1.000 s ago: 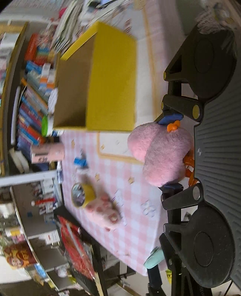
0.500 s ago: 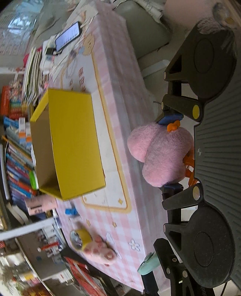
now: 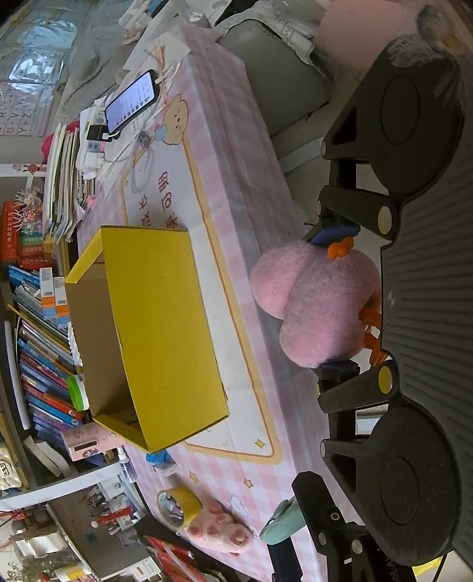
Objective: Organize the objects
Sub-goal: 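Carry the green case with the left gripper while the right carries the pig toward the yellow box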
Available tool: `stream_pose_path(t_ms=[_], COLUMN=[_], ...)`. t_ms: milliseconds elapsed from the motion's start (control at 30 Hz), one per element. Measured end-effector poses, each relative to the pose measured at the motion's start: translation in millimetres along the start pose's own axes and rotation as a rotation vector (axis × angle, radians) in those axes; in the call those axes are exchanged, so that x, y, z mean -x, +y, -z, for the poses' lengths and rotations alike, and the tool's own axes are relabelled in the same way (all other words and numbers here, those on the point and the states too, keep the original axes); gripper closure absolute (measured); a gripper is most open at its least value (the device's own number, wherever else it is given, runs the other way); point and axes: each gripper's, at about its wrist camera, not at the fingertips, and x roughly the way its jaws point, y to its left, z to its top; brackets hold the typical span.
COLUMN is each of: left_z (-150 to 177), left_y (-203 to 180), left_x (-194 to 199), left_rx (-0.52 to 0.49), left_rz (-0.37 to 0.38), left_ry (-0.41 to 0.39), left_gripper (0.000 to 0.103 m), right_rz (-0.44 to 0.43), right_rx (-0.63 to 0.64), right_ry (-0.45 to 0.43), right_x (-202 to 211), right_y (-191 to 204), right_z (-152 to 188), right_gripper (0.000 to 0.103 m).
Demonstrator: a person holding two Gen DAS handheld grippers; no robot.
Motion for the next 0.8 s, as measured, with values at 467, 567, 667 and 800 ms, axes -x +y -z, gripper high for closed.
stream_pose_path(t_ms=[467, 567, 667, 800], left_z=[-25, -34, -45, -63], left_y=[-3, -3, -4, -5], left_x=[-21, -27, -33, -41], left_rx=[-0.007, -0.011, -0.02, -0.025], left_rz=[-0.015, -0.016, -0.022, -0.039], left_ry=[-0.029, -0.046, -0.072, -0.116], left_gripper=[0.034, 0.034, 0.034, 0.034], right_rz=[-0.018, -0.019, -0.021, -0.031], right_rx=[0.035, 0.041, 0.056, 0.085], right_ry=[-0.005, -0.016, -0.039, -0.086], right_x=[-21, -24, -26, -30], right_y=[-9, -10, -12, -14], right_z=[-34, -44, -58, -83], right_gripper=[0.047, 0.048, 0.047, 0.047])
